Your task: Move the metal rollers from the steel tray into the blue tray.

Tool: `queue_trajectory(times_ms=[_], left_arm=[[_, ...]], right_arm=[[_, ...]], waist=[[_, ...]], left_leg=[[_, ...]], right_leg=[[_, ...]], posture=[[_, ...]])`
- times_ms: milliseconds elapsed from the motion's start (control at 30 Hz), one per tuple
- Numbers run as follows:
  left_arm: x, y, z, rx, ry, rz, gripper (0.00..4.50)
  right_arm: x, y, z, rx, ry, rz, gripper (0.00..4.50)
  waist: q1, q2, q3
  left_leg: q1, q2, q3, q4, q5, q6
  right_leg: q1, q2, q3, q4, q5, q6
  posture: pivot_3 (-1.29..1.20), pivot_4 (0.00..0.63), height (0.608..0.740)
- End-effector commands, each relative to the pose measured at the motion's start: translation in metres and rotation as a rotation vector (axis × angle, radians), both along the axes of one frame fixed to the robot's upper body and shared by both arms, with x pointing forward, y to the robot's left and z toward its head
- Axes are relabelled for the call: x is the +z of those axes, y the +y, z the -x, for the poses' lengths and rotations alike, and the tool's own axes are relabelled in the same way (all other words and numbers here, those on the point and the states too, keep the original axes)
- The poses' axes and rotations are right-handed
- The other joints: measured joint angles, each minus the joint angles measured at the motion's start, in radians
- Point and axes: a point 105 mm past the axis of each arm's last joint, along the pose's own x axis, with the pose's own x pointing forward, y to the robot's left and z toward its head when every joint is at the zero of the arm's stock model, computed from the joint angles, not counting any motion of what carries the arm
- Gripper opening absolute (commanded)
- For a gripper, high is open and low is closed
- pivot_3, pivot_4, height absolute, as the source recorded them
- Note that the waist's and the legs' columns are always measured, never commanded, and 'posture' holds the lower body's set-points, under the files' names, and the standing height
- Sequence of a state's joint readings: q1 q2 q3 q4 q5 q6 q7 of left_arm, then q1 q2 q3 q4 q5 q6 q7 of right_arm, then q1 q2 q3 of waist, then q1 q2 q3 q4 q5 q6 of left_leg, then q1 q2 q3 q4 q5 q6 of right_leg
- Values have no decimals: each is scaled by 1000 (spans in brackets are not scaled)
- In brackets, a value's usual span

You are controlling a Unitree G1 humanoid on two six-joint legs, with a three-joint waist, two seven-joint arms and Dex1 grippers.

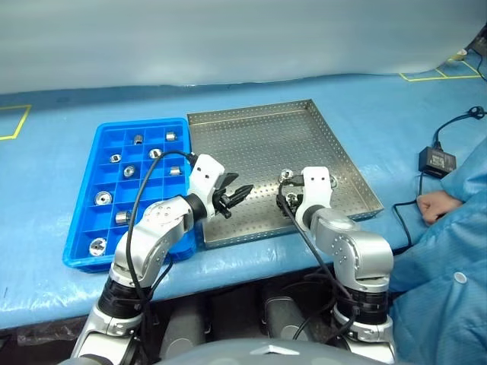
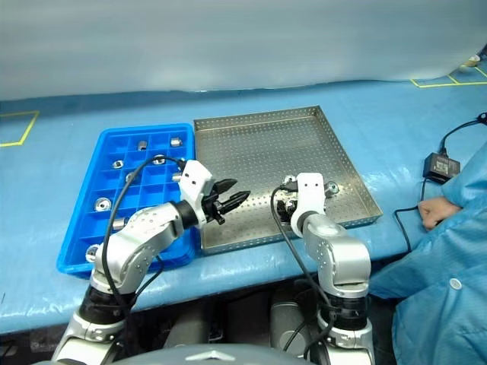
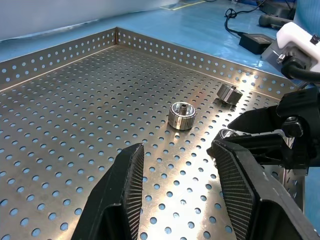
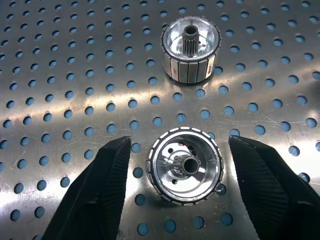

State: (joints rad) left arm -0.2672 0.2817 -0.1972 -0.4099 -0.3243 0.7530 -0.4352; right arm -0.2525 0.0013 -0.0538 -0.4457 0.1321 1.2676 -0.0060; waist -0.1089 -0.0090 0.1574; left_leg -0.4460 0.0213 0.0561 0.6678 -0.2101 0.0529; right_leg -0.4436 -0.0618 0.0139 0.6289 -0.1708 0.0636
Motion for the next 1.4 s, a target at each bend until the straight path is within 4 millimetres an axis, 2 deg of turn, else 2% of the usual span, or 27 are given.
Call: queue_trajectory(times_ms=[33, 67, 100, 167, 300, 400, 500, 600, 700, 800, 933, 1033, 1133, 1267, 1400], left_arm=[[11, 4, -1, 13, -47, 4, 2384], [11, 5, -1, 15, -47, 3, 2384], [11, 5, -1, 17, -47, 2, 2384], [10, 6, -1, 19, -47, 1, 2384], [10, 7, -2, 20, -40, 4, 2384], [10, 13, -1, 29, -15, 1, 2384], [13, 30, -1, 76, -16, -29, 2384], [17, 41, 1, 109, -30, -52, 2384], [19, 56, 5, 169, -39, -88, 2384], [19, 81, 12, 299, -37, -114, 2384], [13, 100, 25, 416, -20, -123, 2384], [6, 107, 37, 469, 8, -134, 2384], [3, 110, 47, 495, 22, -137, 2384], [0, 113, 55, 533, 33, -130, 2384], [0, 109, 58, 530, 32, -111, 2384]], right_arm=[[7, 2, -2, 7, -35, -12, 2469], [7, 4, -2, 13, -38, -17, 2469], [8, 5, -1, 20, -41, -19, 1958], [9, 6, -1, 29, -47, -15, 1693], [17, 10, -1, 64, -84, -9, 1693], [37, 30, 2, 170, -154, -70, 1693], [66, 55, 7, 324, -291, -120, 1693], [77, 70, 8, 435, -344, -137, 1693], [80, 82, 8, 530, -335, -180, 1693], [84, 99, -3, 624, -344, -174, 1693], [80, 133, -11, 766, -320, -199, 1693], [78, 159, -10, 860, -321, -213, 1693], [78, 176, -10, 900, -307, -293, 1693], [69, 185, -14, 925, -271, -292, 1693], [69, 191, -15, 963, -267, -304, 1693]], waist=[[1, 0, 0], [1, 0, 0], [1, 0, 0], [1, 0, 0], [1, 0, 0], [0, 0, 0], [-5, 0, 0], [-5, 0, 0], [7, 0, 0], [19, 0, 1], [52, 0, 1], [88, 0, 1], [125, 0, 1], [170, 0, 1], [196, 0, 1]], left_leg=[[0, 0, 0, 0, 0, 0], [0, 0, 0, 0, 0, 0], [0, 0, 0, 0, 0, 0], [0, 0, 0, 0, 0, 0], [0, 0, 0, 0, 0, 0], [0, 0, 0, -1, 0, 0], [0, 0, 0, -1, 0, 0], [0, 0, 0, -1, 0, 0], [0, 0, 0, -1, 0, 0], [0, 0, 0, -2, 0, 0], [1, 1, 0, -2, 0, -1], [1, 1, 0, -3, 1, -1], [1, 0, -1, -5, 1, -1], [0, 0, -2, -5, 1, -2], [1, 1, -4, -5, -2, -8]], right_leg=[[0, 0, 0, 0, 0, 0], [0, 0, 0, 0, 0, 0], [0, 0, 0, 0, 0, 0], [0, 0, 0, 0, 0, 0], [0, 0, 0, 0, 0, 0], [0, 0, 0, 0, 0, 0], [-1, 0, 0, 0, 0, 0], [-1, 0, 0, 0, 0, 0], [0, 0, 0, 0, 0, 0], [-1, 0, 0, -1, 0, 0], [-1, 1, -1, 0, 0, 0], [-1, 1, -1, -1, 0, -1], [-1, 1, -1, -1, 2, -5], [-1, 0, -3, -3, 2, -5], [-3, 0, -6, -4, 1, -4]], posture=[[-148, 150, 740], [-149, 150, 740], [-149, 150, 740], [-152, 150, 740], [-152, 150, 740], [-148, 150, 740], [-131, 150, 740], [-101, 150, 740], [-57, 150, 740], [22, 150, 740], [133, 150, 740], [200, 150, 740], [238, 150, 740], [295, 150, 740], [316, 150, 740]])
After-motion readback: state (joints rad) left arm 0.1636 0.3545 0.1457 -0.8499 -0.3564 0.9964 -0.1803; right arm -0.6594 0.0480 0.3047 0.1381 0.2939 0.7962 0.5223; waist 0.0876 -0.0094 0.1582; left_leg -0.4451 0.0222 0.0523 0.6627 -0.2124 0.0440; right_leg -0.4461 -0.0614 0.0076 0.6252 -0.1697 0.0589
